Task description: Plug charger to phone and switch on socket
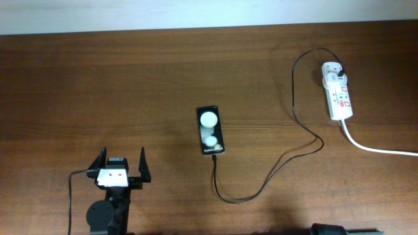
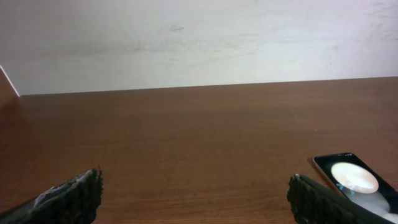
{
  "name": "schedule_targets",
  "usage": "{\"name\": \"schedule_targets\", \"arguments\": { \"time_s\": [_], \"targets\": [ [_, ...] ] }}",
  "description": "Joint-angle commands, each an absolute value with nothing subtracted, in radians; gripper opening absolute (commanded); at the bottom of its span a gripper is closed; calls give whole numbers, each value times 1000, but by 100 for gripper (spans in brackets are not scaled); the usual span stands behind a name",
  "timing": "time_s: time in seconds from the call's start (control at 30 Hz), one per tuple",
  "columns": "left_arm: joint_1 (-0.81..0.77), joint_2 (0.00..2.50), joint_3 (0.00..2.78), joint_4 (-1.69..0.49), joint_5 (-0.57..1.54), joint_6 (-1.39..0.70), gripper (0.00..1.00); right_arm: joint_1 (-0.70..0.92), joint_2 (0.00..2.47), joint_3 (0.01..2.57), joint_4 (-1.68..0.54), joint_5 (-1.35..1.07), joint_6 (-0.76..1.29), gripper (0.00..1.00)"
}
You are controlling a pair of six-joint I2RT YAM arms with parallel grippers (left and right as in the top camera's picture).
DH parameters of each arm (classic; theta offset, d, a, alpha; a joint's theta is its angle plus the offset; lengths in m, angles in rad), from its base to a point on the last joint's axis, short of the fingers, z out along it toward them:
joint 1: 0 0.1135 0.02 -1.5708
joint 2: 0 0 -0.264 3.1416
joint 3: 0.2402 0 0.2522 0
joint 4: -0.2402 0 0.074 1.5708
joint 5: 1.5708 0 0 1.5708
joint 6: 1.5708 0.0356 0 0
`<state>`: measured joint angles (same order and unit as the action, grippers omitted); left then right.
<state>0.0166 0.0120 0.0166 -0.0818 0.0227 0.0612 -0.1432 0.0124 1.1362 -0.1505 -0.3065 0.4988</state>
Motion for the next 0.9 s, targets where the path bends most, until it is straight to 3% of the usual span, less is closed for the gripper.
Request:
{"name": "schedule_targets", "arguments": {
  "time_s": [0.0,0.2,0.37,0.47,0.53,0.87],
  "targets": [
    [22,6,9,-80,30,77,99,-146,7,939,-128,-324,506,99],
    [22,6,9,-80,30,77,99,-146,7,416,-138,-407,506,99],
    [22,6,9,-80,30,77,99,-146,7,115,47,-399,506,99],
    [22,6,9,-80,30,77,99,-146,7,28,34,-385,506,99],
    [22,6,9,-80,30,77,99,-146,7,22,-93,-385,506,99],
    [22,6,9,-80,30,77,99,-146,12,22,-86,-385,506,99]
  ]
}}
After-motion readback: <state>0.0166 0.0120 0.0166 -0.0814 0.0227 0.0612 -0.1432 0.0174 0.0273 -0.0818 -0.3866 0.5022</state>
